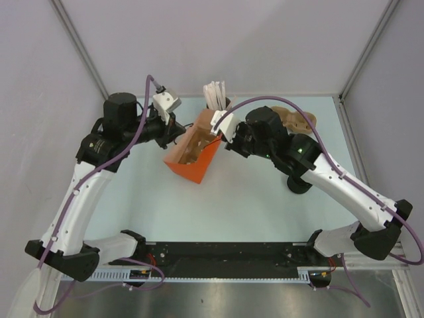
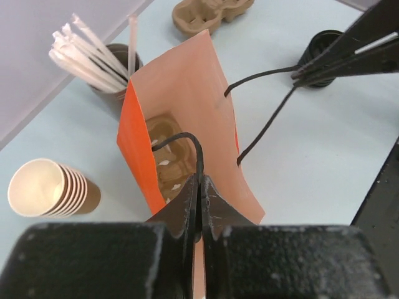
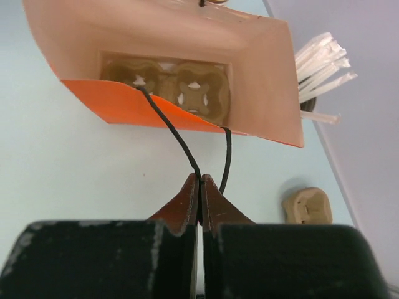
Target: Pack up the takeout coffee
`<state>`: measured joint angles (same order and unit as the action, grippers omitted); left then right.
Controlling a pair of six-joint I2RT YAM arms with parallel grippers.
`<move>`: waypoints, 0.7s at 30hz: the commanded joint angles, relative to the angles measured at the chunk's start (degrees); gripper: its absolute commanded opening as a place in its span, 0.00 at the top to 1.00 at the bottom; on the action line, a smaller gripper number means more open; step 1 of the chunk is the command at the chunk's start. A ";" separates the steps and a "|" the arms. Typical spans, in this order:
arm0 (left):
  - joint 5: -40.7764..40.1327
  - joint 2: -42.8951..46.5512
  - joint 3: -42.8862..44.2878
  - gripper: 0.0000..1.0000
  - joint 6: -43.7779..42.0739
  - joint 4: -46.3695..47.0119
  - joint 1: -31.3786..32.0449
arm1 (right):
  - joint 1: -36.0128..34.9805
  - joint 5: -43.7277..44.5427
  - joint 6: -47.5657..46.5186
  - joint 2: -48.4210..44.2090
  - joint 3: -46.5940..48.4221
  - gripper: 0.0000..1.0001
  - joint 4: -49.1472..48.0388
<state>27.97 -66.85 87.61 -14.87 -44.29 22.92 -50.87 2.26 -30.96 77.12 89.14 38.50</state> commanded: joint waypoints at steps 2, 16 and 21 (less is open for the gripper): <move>-6.94 0.75 -0.87 0.95 4.67 -0.36 -1.82 | -0.46 -4.98 3.53 1.01 4.46 1.00 -1.32; -9.07 2.25 0.89 0.94 8.72 0.53 -5.52 | -0.81 -8.85 7.05 6.02 15.54 0.93 2.10; -9.60 2.95 -0.86 0.95 7.93 0.17 -5.78 | -0.98 -9.64 6.44 5.50 11.59 0.87 1.93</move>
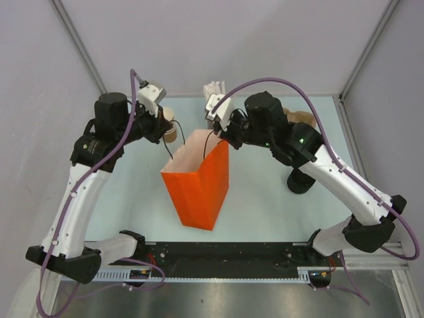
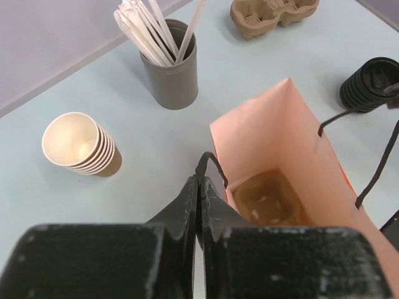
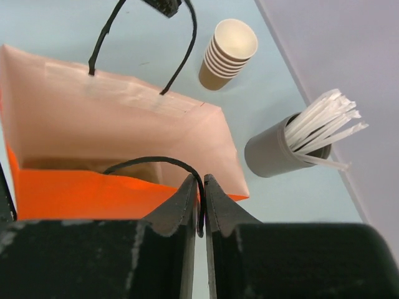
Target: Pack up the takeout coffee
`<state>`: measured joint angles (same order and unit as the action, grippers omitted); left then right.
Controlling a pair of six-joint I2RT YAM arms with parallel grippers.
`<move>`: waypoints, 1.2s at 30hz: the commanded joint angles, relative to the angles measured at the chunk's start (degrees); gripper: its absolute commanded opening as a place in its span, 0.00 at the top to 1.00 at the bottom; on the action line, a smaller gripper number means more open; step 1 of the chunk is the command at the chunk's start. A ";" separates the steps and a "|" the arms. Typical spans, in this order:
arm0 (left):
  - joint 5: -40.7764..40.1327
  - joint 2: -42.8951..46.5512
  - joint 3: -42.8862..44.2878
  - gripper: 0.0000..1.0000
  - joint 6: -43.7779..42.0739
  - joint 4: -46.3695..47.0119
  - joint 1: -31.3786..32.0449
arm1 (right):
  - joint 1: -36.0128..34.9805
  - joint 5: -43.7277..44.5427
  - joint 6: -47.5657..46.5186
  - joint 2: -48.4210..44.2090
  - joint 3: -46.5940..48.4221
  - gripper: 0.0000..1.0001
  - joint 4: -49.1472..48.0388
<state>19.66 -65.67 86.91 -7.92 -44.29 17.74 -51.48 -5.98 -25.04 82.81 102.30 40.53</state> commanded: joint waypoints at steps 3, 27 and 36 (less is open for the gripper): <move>-1.12 2.65 -0.87 0.95 0.63 0.96 -0.60 | -0.37 -2.54 0.08 -1.15 -3.77 0.84 -0.02; -11.84 8.19 -7.37 0.95 -2.80 3.16 -7.01 | 5.77 -5.79 1.66 -4.41 -2.19 0.00 0.51; -11.31 8.45 -6.14 0.96 -4.12 3.07 -15.27 | 9.73 -8.26 2.62 -6.16 -3.33 0.00 -0.45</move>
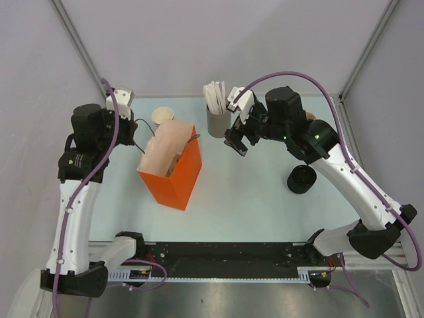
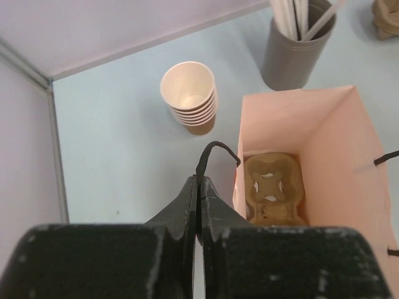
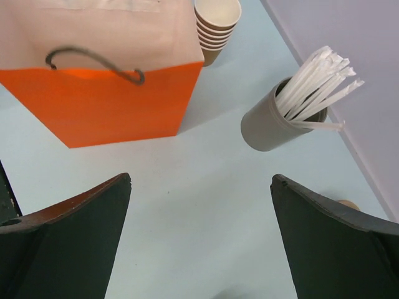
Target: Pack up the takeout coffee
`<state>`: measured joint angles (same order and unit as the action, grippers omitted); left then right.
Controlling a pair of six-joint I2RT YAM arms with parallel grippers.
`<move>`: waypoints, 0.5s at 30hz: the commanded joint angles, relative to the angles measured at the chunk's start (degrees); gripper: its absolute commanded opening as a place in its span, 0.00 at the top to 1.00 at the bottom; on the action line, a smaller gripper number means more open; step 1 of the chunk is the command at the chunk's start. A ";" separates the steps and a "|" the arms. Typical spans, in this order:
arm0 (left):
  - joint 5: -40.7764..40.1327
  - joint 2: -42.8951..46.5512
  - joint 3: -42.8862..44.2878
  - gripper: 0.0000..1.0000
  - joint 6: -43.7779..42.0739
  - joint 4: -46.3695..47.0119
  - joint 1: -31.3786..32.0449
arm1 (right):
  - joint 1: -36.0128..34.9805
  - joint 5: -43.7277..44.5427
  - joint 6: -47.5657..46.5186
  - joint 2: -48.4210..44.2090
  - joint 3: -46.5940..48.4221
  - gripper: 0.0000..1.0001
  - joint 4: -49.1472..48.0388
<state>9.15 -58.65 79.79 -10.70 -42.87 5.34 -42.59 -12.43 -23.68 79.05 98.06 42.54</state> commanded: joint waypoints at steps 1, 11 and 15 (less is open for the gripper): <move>-0.97 1.44 1.07 0.95 -1.43 1.65 -3.49 | 0.84 -1.90 1.36 -2.58 0.64 0.00 -2.55; 1.22 -0.93 3.00 0.96 -3.45 2.53 -12.46 | 2.51 -2.69 1.89 -4.25 -1.47 0.00 -3.78; 2.36 -1.99 4.05 0.96 -3.98 3.15 -15.97 | 2.69 -2.78 1.97 -4.60 -2.08 0.00 -4.05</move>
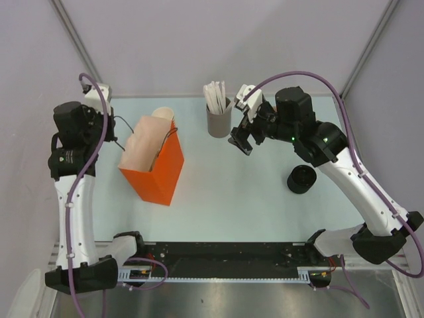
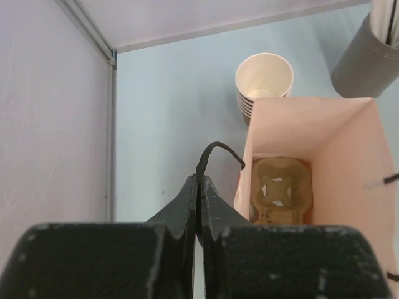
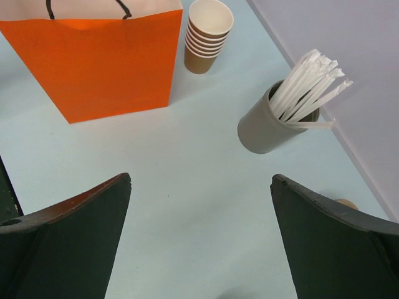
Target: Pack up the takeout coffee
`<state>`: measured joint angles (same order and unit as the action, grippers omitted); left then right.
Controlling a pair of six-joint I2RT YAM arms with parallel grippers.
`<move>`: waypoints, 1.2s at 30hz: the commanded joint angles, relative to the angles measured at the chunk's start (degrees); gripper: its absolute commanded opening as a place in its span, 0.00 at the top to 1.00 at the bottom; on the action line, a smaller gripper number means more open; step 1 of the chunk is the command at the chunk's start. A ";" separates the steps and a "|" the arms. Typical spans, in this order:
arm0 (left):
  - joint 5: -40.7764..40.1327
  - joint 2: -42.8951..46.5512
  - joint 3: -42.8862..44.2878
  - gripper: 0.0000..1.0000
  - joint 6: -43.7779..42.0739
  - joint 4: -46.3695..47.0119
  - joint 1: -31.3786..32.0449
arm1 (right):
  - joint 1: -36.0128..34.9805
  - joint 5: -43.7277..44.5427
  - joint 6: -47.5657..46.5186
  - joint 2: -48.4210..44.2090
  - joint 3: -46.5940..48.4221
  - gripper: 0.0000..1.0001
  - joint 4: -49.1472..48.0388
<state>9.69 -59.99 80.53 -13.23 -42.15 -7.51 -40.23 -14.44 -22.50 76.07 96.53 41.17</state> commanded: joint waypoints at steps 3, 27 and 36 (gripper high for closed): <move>2.43 -1.71 4.19 0.96 -1.97 2.43 -5.14 | 0.50 -0.86 0.88 -1.81 -1.08 0.00 -2.85; 10.78 -8.57 10.96 0.96 -4.78 3.65 -23.42 | 1.38 -1.74 1.32 -1.89 -3.37 0.00 -4.52; 15.61 -11.91 14.30 0.96 -4.61 3.21 -29.84 | 1.38 -1.74 1.32 -1.37 -3.19 0.00 -4.69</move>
<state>21.74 -71.99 91.94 -17.04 -41.04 -35.48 -39.09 -15.55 -22.04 75.66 93.08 38.65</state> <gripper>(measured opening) 0.047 0.994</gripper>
